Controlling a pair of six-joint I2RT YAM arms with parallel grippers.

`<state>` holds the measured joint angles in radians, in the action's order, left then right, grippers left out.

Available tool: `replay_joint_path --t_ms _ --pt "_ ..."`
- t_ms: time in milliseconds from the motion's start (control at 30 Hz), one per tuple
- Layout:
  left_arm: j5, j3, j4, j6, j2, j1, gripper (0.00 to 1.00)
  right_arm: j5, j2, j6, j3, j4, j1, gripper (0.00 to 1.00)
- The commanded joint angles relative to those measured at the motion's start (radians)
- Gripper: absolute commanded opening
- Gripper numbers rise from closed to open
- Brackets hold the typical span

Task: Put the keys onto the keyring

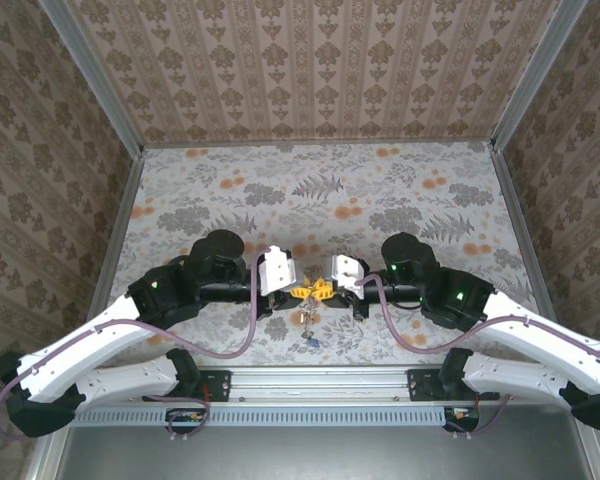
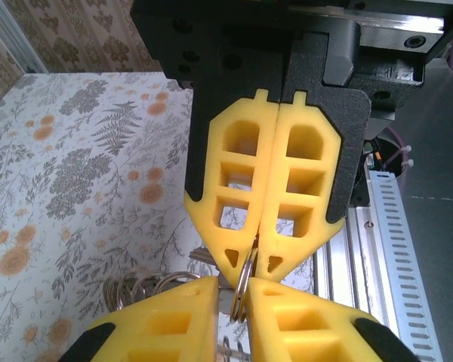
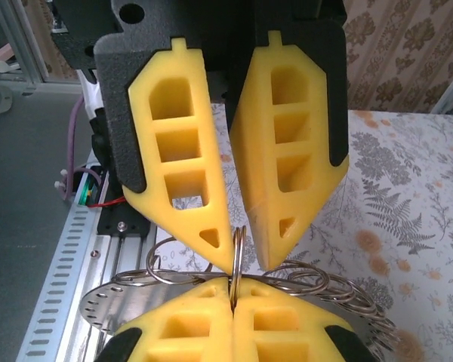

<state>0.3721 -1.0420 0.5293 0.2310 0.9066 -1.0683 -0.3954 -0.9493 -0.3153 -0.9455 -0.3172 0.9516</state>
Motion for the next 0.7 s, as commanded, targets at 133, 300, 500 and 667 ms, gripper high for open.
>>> replay_joint_path --t_ms 133,300,500,667 --pt "0.019 -0.029 0.0 0.012 0.021 -0.01 0.0 0.039 -0.032 -0.01 -0.059 -0.007 0.001 0.0" --pt "0.06 -0.02 -0.02 0.008 0.0 -0.01 0.0 0.023 -0.02 -0.007 -0.049 0.006 0.001 0.01" --pt "0.142 0.022 -0.139 -0.033 -0.07 0.003 0.0 -0.06 0.076 0.003 0.036 0.118 0.0 0.24" --pt "0.186 0.078 -0.277 -0.077 -0.107 0.009 0.0 -0.052 0.073 -0.003 0.047 0.109 0.0 0.24"
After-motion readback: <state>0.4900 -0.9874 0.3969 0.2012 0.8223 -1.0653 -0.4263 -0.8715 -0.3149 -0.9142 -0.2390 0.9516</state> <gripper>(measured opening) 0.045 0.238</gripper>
